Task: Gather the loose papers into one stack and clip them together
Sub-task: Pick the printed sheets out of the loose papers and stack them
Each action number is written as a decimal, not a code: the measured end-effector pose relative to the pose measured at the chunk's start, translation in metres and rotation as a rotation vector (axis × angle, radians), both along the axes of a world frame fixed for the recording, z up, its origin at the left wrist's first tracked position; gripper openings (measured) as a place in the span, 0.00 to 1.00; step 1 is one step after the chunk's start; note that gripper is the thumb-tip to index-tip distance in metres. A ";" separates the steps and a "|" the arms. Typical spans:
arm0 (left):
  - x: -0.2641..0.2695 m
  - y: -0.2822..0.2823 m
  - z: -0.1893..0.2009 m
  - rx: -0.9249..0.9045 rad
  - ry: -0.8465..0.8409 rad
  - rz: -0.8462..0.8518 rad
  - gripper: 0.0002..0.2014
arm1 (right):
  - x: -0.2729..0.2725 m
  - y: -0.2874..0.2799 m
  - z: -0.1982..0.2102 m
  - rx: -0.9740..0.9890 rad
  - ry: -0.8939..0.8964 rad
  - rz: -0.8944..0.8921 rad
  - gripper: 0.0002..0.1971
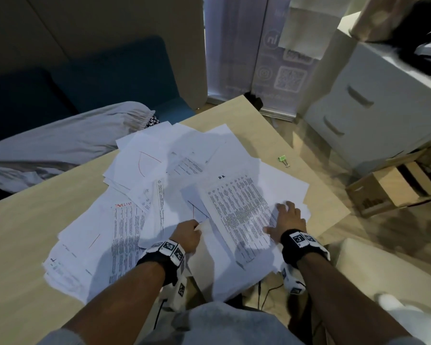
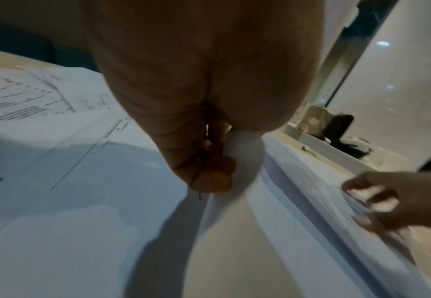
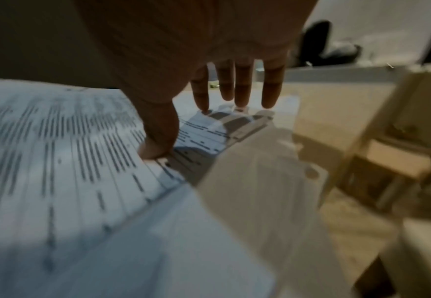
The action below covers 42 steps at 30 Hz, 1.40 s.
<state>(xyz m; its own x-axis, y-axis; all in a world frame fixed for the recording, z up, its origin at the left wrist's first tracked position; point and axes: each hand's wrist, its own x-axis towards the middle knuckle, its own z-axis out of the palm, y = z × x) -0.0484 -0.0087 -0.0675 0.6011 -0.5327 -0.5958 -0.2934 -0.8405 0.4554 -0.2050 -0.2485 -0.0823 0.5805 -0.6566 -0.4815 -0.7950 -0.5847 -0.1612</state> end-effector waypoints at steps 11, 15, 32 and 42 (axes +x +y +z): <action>0.020 0.035 -0.002 -0.182 0.333 0.430 0.10 | -0.006 0.017 -0.008 0.084 -0.121 0.062 0.24; 0.017 0.033 -0.001 -0.267 0.411 0.469 0.08 | 0.001 0.033 -0.016 0.138 -0.200 0.184 0.20; 0.017 0.031 0.043 -0.533 0.251 0.767 0.29 | 0.052 0.049 0.012 0.621 -0.554 -0.355 0.48; 0.020 0.028 0.043 -0.638 0.325 0.625 0.26 | 0.080 0.050 0.044 0.564 -0.664 -0.266 0.18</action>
